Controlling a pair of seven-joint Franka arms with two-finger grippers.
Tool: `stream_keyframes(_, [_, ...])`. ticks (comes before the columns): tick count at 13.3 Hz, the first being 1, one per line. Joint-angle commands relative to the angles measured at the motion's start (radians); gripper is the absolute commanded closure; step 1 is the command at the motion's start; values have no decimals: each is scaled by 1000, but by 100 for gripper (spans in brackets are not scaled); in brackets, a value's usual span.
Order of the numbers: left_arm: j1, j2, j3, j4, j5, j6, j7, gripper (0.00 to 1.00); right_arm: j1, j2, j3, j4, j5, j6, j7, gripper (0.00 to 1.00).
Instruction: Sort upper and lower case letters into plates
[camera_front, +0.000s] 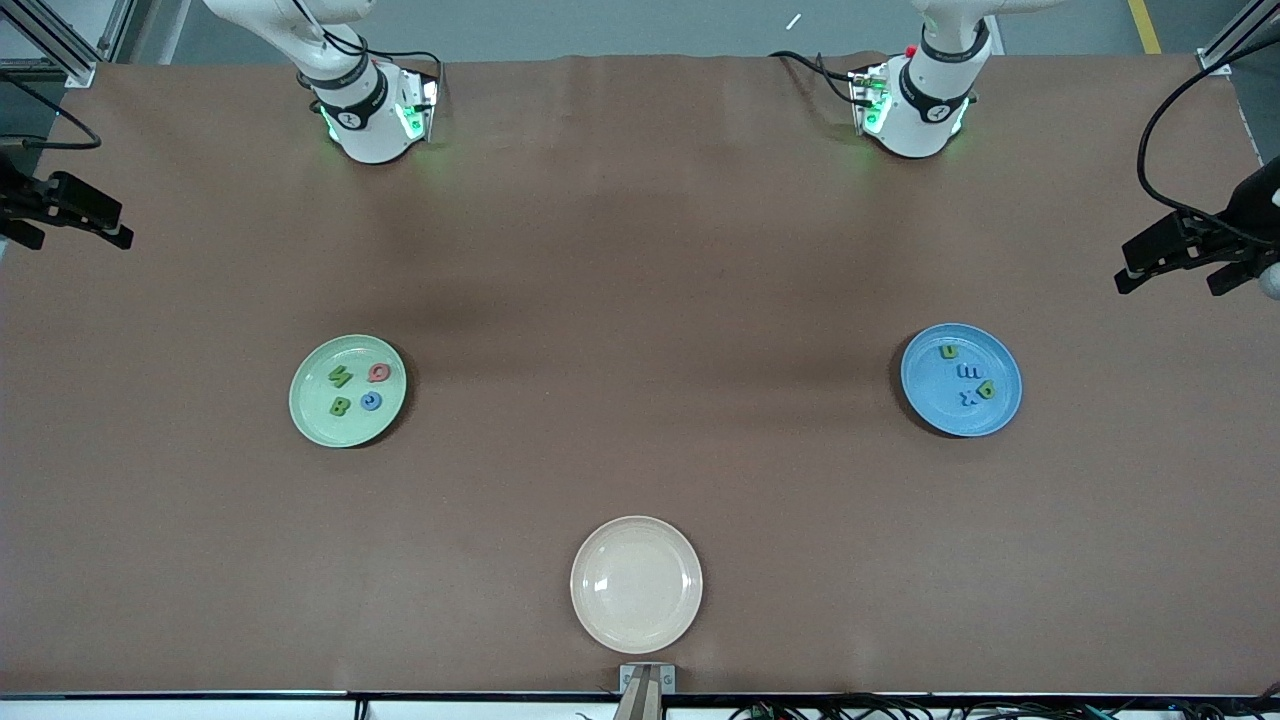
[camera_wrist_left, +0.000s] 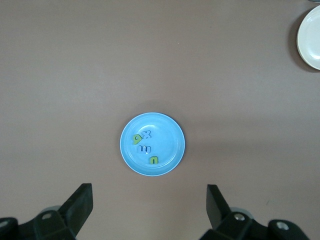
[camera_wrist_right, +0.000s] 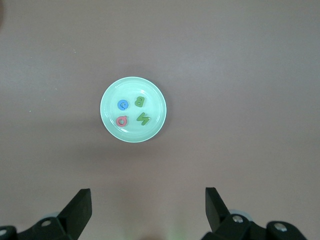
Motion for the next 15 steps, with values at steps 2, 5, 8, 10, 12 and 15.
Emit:
stream_keyframes(2, [-38, 1, 29, 19, 18, -13, 0, 0, 0, -16, 0, -7, 2, -5, -5, 0])
stream_keyframes(5, [-90, -1, 90, 19, 16, -13, 3, 0, 0, -16, 0, -9, 2, -7, -3, 0])
stream_keyframes(8, [-82, -7, 87, 22, 10, -13, 12, 0, 0, -16, 0, -9, 1, -7, -3, 0])
stream_keyframes(10, [-82, -7, 86, 22, 10, -13, 14, 0, 0, -16, 0, -9, 2, -11, -3, 0])
stream_keyframes(12, [-82, -7, 87, 22, 10, -13, 14, 0, -3, -16, -1, -9, 1, -5, -3, 0])
stream_keyframes(15, [-82, -10, 86, 22, 10, -13, 15, 0, -3, -16, -1, -9, 2, -11, -3, 0])
